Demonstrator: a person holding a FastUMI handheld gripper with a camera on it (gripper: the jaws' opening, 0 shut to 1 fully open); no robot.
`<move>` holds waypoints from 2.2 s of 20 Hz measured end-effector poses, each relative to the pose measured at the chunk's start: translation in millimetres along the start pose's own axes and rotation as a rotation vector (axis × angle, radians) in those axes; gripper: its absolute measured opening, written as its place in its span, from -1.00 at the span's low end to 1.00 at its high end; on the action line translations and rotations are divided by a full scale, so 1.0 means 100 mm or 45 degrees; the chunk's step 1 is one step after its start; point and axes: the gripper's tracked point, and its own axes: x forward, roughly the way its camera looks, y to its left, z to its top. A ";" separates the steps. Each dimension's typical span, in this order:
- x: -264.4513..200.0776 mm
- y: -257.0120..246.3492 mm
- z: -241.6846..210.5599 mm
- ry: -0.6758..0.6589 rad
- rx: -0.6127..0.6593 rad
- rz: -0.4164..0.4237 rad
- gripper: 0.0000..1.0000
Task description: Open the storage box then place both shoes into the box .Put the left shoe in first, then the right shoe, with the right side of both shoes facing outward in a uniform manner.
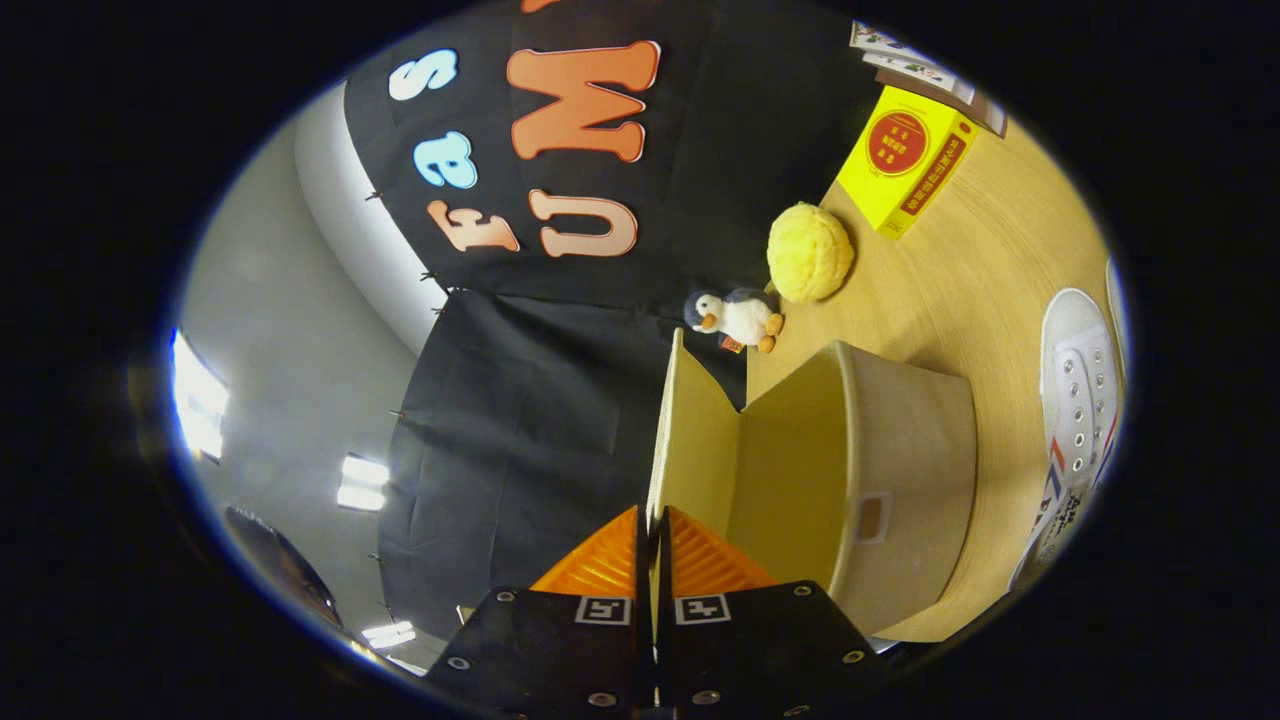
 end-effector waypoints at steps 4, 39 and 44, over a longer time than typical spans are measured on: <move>0.30 0.33 -0.04 -0.001 -0.083 -0.019 -0.94; -0.39 -0.73 0.37 -0.371 -0.801 -1.086 0.95; -1.32 -1.37 0.38 -0.399 -0.839 -1.393 0.96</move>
